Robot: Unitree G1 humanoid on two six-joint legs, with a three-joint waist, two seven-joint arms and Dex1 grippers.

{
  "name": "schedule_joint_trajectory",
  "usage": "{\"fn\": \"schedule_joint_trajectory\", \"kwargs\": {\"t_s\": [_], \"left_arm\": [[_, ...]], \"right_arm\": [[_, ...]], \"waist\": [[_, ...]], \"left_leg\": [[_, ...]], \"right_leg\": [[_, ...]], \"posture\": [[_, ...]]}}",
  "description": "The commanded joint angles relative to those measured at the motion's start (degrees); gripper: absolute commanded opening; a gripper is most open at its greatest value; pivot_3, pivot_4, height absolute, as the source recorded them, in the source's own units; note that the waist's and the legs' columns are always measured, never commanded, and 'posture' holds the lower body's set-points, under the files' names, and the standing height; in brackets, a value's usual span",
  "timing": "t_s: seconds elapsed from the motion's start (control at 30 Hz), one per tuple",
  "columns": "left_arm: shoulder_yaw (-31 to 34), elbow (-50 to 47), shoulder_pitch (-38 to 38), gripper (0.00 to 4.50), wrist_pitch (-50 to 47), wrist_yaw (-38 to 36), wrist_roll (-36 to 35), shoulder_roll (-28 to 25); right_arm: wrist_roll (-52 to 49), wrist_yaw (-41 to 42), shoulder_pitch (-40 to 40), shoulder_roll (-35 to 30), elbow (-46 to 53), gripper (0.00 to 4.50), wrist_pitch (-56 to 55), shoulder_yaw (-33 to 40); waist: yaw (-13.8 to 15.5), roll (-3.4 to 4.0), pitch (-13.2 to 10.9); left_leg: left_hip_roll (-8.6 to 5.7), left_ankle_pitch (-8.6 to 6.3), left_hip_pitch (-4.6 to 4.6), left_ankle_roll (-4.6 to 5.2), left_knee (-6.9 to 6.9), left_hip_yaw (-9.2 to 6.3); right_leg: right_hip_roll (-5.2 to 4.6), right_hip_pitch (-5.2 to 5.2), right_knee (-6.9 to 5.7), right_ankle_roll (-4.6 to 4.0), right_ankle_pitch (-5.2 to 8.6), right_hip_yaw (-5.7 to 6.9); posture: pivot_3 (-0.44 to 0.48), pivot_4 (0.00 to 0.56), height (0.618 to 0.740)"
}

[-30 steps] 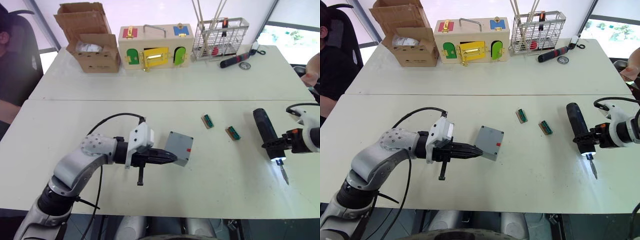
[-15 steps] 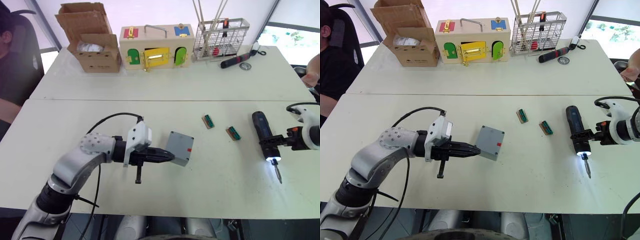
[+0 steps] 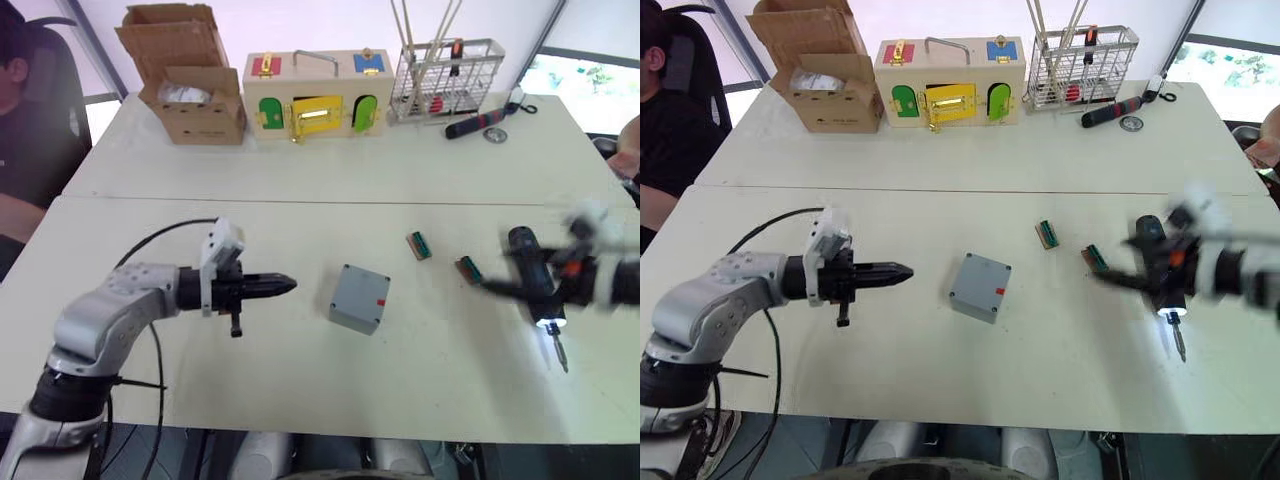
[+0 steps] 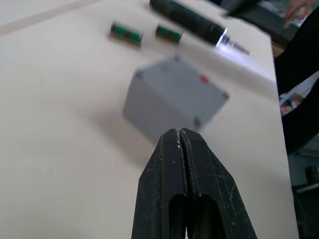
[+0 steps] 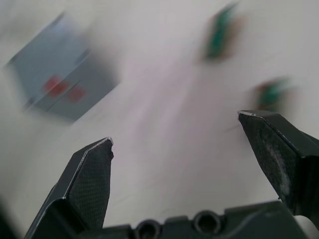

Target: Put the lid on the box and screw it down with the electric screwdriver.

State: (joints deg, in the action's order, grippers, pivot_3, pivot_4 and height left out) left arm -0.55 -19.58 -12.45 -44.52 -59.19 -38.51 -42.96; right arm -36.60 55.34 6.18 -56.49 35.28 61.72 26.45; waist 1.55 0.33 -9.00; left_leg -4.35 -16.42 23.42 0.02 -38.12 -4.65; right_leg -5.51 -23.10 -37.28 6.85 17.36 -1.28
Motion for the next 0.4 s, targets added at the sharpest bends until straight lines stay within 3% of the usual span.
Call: {"fn": "schedule_joint_trajectory", "kwargs": {"t_s": [0.03,0.17,0.4], "left_arm": [[-0.9,-0.5,1.6,0.0,1.7,-1.4,1.7,-1.6],[1.7,0.3,3.9,0.0,-0.2,-0.7,0.6,-2.8],[1.9,0.0,6.8,0.0,0.5,0.4,1.3,-2.9]], "right_arm": [[-1.9,-3.2,2.4,4.1,5.6,4.47,-2.3,3.1],[-1.6,-8.2,5.9,9.6,8.3,4.47,-3.1,-0.7],[2.3,-13.9,7.6,12.7,7.5,4.47,-7.5,-8.9]], "waist": [[0.0,0.0,0.0],[0.1,-0.03,0.0],[0.4,-0.02,0.0]], "left_leg": [[-0.01,-0.01,-0.06,0.02,0.0,0.01],[0.01,0.0,-0.4,0.0,0.01,-0.05],[0.02,0.08,-0.34,-0.15,0.1,-0.07]], "right_leg": [[0.0,0.06,0.0,-0.02,-0.01,-0.02],[0.0,0.4,0.0,-0.12,-0.08,-0.01],[0.0,0.31,0.05,-0.11,-0.06,0.01]], "posture": [[0.0,0.15,0.74],[0.0,0.15,0.74],[0.0,0.15,0.74]]}}
